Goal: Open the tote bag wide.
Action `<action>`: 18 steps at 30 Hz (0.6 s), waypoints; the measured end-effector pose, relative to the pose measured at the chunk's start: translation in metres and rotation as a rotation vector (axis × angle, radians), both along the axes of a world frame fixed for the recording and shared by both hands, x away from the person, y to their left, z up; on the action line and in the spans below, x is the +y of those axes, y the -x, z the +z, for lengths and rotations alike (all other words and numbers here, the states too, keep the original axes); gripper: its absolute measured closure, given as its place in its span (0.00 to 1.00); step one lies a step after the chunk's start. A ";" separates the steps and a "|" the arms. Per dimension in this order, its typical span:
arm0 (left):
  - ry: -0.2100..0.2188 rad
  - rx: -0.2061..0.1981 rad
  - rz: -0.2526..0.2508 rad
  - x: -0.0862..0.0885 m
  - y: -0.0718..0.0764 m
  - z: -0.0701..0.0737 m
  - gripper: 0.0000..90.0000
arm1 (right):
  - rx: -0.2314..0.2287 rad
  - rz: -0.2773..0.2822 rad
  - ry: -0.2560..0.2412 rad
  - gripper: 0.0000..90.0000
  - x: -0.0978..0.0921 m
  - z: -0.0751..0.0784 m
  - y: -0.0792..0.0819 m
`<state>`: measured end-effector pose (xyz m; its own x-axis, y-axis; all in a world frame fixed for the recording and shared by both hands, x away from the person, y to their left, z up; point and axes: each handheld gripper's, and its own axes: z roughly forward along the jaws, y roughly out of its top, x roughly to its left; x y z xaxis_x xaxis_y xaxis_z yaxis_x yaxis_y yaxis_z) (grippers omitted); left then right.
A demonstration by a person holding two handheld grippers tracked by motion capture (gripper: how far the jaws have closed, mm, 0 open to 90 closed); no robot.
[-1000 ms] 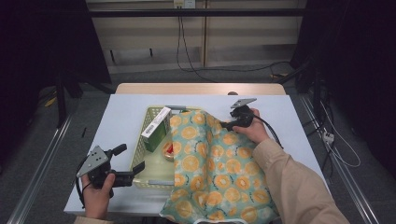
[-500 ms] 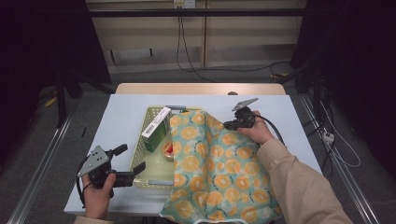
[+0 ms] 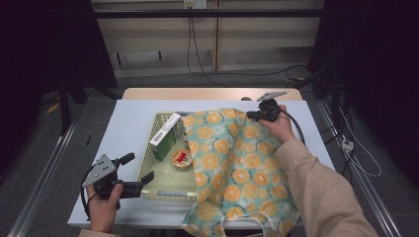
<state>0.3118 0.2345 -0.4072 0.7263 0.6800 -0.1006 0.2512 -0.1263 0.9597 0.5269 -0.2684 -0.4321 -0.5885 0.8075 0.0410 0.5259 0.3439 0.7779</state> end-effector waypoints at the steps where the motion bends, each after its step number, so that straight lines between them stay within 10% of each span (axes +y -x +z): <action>1: -0.001 0.000 0.000 0.000 0.000 0.000 0.05 | 0.001 -0.037 0.029 1.00 -0.007 -0.001 -0.011; 10: -0.003 0.004 0.002 -0.001 -0.002 0.000 0.05 | -0.014 -0.275 -0.013 0.91 -0.056 -0.008 -0.053; 13: 0.001 0.007 0.006 -0.001 -0.003 0.000 0.05 | -0.009 -0.250 0.020 0.61 -0.059 -0.012 -0.049; 18: 0.011 0.010 -0.003 -0.001 -0.004 -0.001 0.05 | -0.012 -0.151 -0.015 0.46 -0.055 -0.004 -0.028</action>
